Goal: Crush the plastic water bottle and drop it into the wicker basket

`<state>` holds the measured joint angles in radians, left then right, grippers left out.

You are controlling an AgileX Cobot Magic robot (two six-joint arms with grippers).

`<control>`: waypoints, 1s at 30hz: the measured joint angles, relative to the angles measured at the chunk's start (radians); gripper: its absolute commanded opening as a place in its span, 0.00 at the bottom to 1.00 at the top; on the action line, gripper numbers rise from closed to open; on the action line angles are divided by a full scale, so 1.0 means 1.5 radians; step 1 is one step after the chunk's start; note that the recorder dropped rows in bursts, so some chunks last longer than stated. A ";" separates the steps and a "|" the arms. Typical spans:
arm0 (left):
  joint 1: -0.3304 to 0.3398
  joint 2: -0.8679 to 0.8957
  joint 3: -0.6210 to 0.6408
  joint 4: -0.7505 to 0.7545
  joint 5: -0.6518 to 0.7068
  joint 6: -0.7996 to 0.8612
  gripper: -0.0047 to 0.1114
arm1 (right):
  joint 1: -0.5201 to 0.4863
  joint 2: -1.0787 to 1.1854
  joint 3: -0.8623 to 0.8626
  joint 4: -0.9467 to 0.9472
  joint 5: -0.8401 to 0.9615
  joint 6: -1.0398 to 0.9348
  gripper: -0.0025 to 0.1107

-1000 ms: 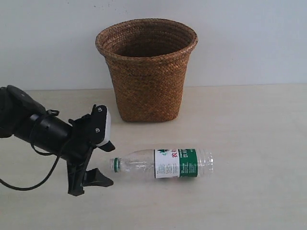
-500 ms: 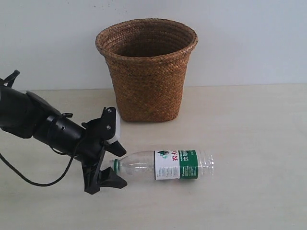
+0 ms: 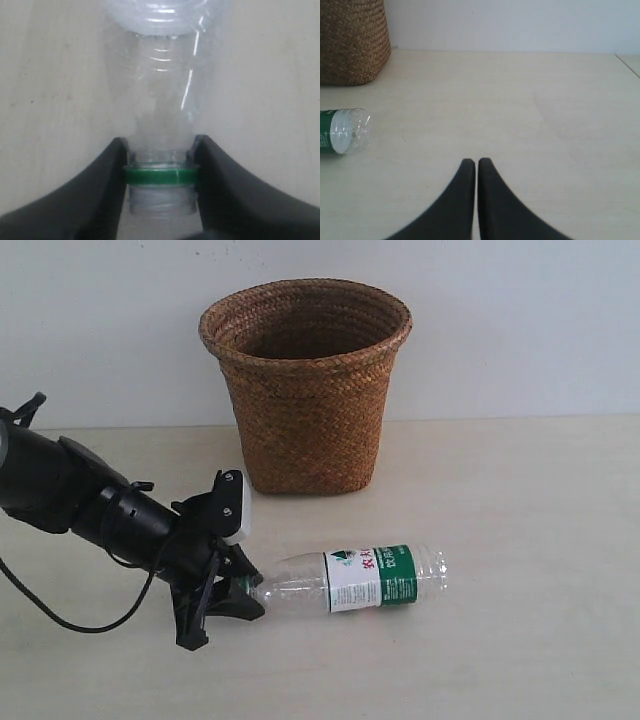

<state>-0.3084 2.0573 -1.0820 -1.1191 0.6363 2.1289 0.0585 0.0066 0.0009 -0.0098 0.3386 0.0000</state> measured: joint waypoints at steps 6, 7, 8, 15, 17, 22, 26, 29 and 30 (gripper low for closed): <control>0.000 0.000 0.000 0.000 -0.001 0.000 0.07 | 0.000 0.000 0.000 0.000 0.000 0.000 0.02; 0.000 0.000 0.000 0.000 -0.001 0.000 0.07 | 0.000 0.000 0.000 0.000 0.000 0.000 0.02; 0.000 0.000 0.000 0.006 -0.001 0.000 0.07 | 0.000 0.000 0.000 0.000 0.000 0.000 0.02; 0.000 0.000 -0.004 0.074 -0.001 0.000 0.07 | 0.000 0.000 0.000 -0.002 -0.003 0.000 0.02; 0.000 0.000 -0.004 0.084 -0.001 0.000 0.07 | 0.000 0.000 0.000 -0.007 -0.016 -0.004 0.02; 0.000 -0.012 -0.004 0.099 -0.001 0.000 0.07 | 0.000 0.000 0.000 -0.010 -0.132 -0.009 0.02; 0.000 -0.035 -0.004 0.103 -0.001 0.000 0.07 | 0.000 0.000 0.000 -0.012 -0.302 -0.010 0.02; 0.000 -0.045 -0.004 0.103 0.003 0.000 0.07 | 0.000 -0.001 0.000 -0.012 -0.397 -0.019 0.02; 0.000 -0.047 -0.004 0.104 0.006 0.000 0.07 | 0.000 -0.001 0.000 -0.006 -0.430 -0.032 0.02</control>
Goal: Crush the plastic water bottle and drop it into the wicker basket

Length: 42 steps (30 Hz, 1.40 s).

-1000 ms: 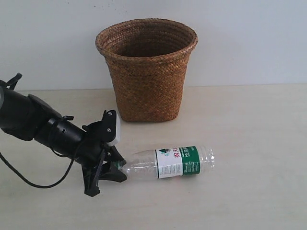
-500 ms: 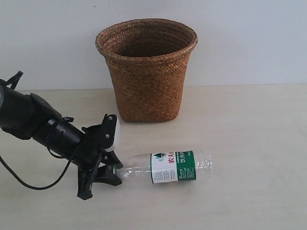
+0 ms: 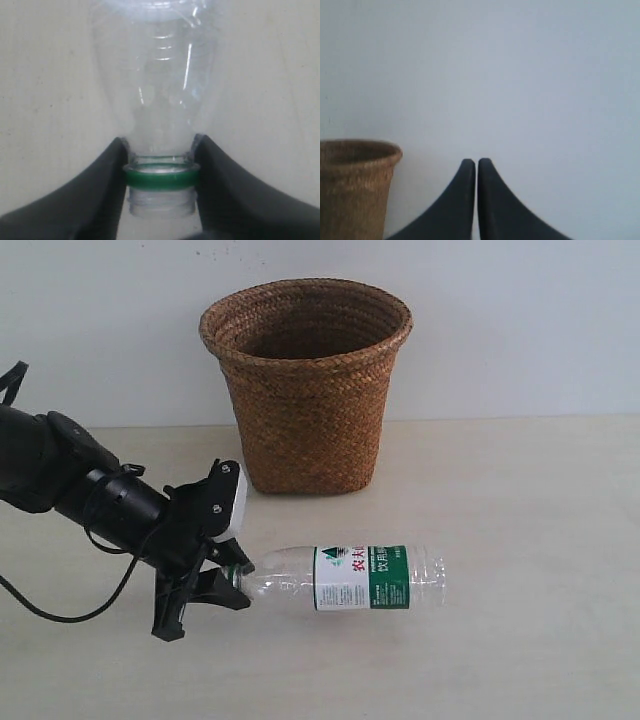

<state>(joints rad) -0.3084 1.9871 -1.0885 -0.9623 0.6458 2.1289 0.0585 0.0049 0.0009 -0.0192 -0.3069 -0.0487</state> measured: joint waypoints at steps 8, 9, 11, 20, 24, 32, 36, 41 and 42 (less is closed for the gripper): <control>0.000 -0.001 0.000 0.022 0.015 -0.006 0.07 | 0.000 0.013 -0.010 0.220 -0.004 0.106 0.02; 0.000 -0.001 0.000 0.029 0.015 -0.013 0.07 | 0.000 0.029 -0.022 0.230 0.028 0.109 0.02; 0.000 -0.001 0.000 0.037 0.015 -0.019 0.07 | 0.000 0.072 -0.047 0.239 0.068 0.109 0.02; 0.000 -0.001 0.000 0.045 0.015 -0.026 0.07 | 0.000 0.353 -0.170 0.246 0.034 0.087 0.02; 0.009 -0.001 0.000 0.054 0.015 -0.027 0.07 | 0.000 0.471 -0.221 0.233 0.001 0.086 0.02; 0.034 -0.001 0.000 0.078 0.012 -0.044 0.07 | 0.045 0.689 -0.370 0.158 0.260 0.081 0.02; 0.035 -0.001 0.000 0.079 0.010 -0.044 0.07 | 0.110 0.787 -0.442 0.157 0.356 0.014 0.02; 0.035 0.002 0.000 0.080 -0.002 -0.044 0.07 | 0.208 0.887 -0.532 0.161 0.447 -0.063 0.02; 0.035 0.004 0.000 0.083 -0.002 -0.046 0.07 | 0.228 0.907 -0.550 0.161 0.469 -0.077 0.02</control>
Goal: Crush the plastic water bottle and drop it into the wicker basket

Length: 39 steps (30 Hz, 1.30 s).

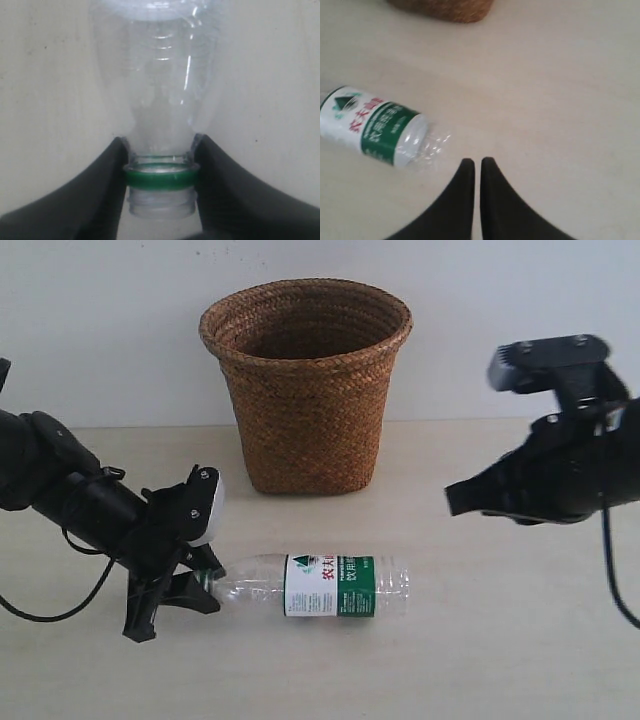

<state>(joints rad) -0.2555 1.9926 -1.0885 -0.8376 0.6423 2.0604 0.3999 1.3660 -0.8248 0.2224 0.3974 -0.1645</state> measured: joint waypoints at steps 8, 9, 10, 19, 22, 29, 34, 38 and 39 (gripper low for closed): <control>0.000 0.011 0.000 0.021 -0.014 -0.025 0.07 | 0.096 0.157 -0.137 0.002 0.148 -0.054 0.02; 0.000 0.011 0.000 0.021 -0.016 -0.029 0.07 | 0.104 0.177 -0.155 0.004 0.157 -0.058 0.02; 0.000 0.011 0.000 0.021 -0.017 -0.030 0.07 | 0.107 0.199 -0.169 0.005 0.162 -0.060 0.02; 0.000 0.011 0.000 0.022 -0.018 -0.039 0.07 | 0.112 0.331 -0.243 0.022 0.163 -0.064 0.02; 0.002 0.011 0.000 0.022 -0.027 -0.042 0.07 | 0.112 0.356 -0.258 0.033 0.163 -0.064 0.02; 0.003 0.011 0.000 0.022 -0.039 -0.047 0.07 | 0.112 0.376 -0.314 0.038 0.208 -0.064 0.02; 0.003 0.011 0.000 0.022 -0.031 -0.047 0.07 | 0.112 0.378 -0.376 0.038 0.214 -0.064 0.02; 0.003 0.011 0.000 0.022 -0.032 -0.047 0.07 | 0.112 0.380 -0.385 0.039 0.215 -0.064 0.02; 0.003 0.011 0.000 0.022 -0.032 -0.047 0.07 | 0.112 0.384 -0.385 0.039 0.218 -0.064 0.02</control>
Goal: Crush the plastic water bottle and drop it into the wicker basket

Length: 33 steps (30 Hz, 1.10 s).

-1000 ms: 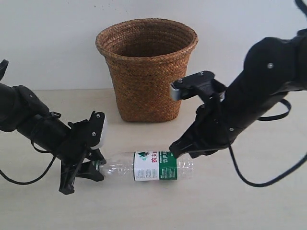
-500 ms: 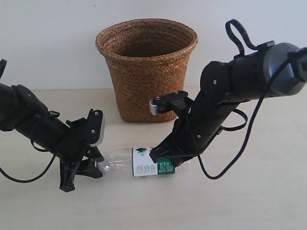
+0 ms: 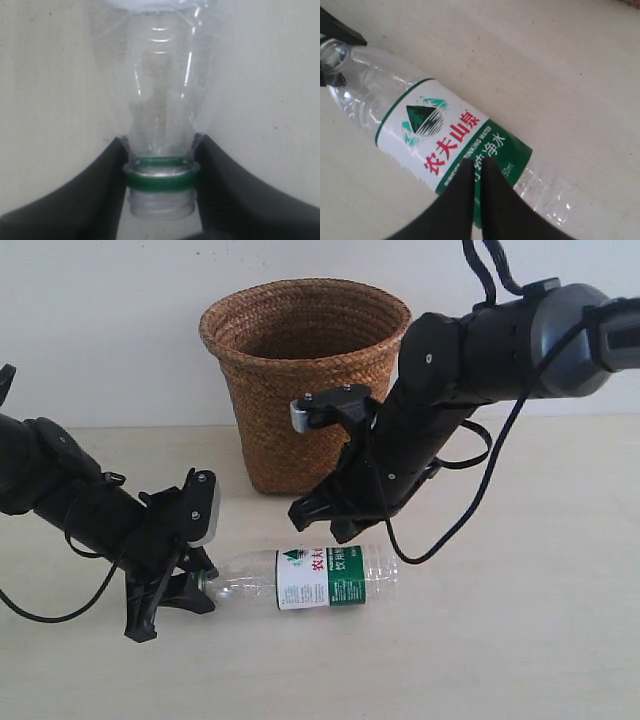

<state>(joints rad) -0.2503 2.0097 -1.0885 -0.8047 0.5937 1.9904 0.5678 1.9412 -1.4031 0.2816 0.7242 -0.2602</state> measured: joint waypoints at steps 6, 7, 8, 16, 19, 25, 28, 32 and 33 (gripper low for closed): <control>0.000 0.000 0.000 0.000 0.000 0.000 0.07 | 0.000 0.041 -0.003 0.000 0.011 0.000 0.02; 0.000 0.000 0.000 0.001 0.000 0.000 0.07 | 0.000 0.042 -0.006 0.000 0.012 0.000 0.02; 0.000 0.000 0.000 0.001 0.000 0.000 0.07 | 0.000 0.046 -0.007 0.003 0.015 0.000 0.02; 0.000 -0.001 0.000 0.007 -0.003 0.003 0.07 | -0.001 0.080 -0.020 0.023 0.045 0.000 0.02; 0.000 -0.001 0.000 0.009 -0.004 0.006 0.07 | -0.004 0.096 -0.023 0.031 0.055 0.000 0.02; 0.000 -0.006 -0.001 0.017 -0.001 0.008 0.07 | -0.007 0.136 -0.042 0.060 0.098 0.000 0.02; 0.000 -0.006 -0.001 0.019 0.005 0.010 0.07 | -0.008 0.157 -0.042 0.092 0.147 0.001 0.02; 0.000 -0.008 -0.003 0.003 -0.003 0.006 0.07 | -0.002 0.185 -0.032 0.110 0.236 0.007 0.02; 0.000 -0.008 -0.003 0.003 -0.004 0.006 0.07 | -0.002 0.183 -0.032 0.110 0.236 0.007 0.02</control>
<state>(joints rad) -0.2503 1.9984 -1.0928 -0.7999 0.5875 2.0000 0.5650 2.2164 -1.4515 0.4470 1.0781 -0.2503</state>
